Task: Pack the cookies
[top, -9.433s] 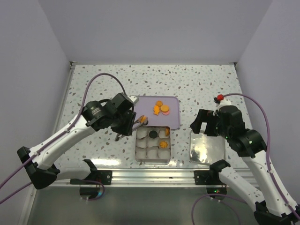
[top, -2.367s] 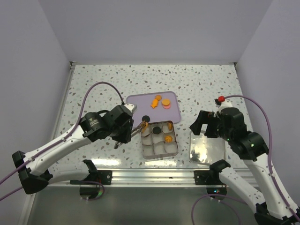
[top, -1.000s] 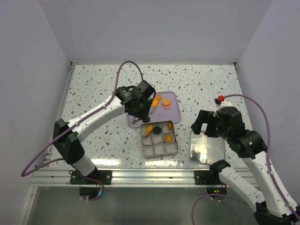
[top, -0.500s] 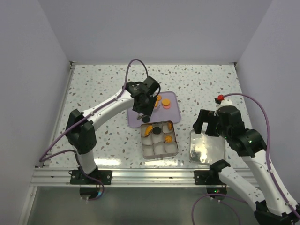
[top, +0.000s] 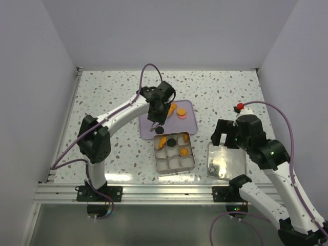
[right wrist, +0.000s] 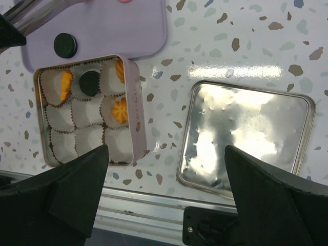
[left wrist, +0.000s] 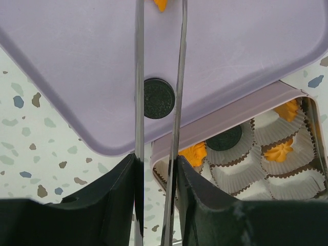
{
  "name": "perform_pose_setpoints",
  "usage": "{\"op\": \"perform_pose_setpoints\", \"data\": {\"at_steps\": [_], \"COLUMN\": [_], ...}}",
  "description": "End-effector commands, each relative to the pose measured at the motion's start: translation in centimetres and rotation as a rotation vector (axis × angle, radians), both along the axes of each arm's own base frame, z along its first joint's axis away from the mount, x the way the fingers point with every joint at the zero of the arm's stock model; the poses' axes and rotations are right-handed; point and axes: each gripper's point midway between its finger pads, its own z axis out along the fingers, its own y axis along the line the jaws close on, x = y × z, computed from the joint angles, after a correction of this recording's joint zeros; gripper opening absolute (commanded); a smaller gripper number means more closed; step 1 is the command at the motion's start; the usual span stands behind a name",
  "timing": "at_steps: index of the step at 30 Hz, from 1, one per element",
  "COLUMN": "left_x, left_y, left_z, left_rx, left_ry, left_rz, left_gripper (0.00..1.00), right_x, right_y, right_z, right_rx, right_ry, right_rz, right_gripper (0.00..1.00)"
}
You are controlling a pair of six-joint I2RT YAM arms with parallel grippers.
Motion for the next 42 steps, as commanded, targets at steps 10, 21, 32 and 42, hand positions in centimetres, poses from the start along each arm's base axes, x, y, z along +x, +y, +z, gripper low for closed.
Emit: {"op": "perform_pose_setpoints", "data": {"at_steps": [10, 21, 32, 42], "left_x": [1.5, -2.4, -13.3, -19.7], "left_y": [-0.2, 0.7, 1.8, 0.8], "left_z": [4.4, 12.5, 12.2, 9.0], "left_rx": [-0.085, -0.252, -0.344, -0.362], "left_ry": [-0.075, -0.164, -0.09, 0.068], "left_rz": [0.001, -0.061, -0.234, -0.349], "left_gripper": [0.21, 0.2, 0.18, 0.16], "right_x": [0.7, 0.6, 0.1, -0.4], "right_y": [0.0, 0.8, 1.9, 2.1], "right_z": [1.7, 2.1, 1.1, 0.7], "right_rx": [-0.007, 0.039, 0.097, 0.119], "right_ry": [-0.058, -0.063, -0.032, -0.015], "right_rz": [0.009, 0.029, 0.049, 0.05], "right_gripper": [0.99, 0.99, 0.99, 0.99]}}
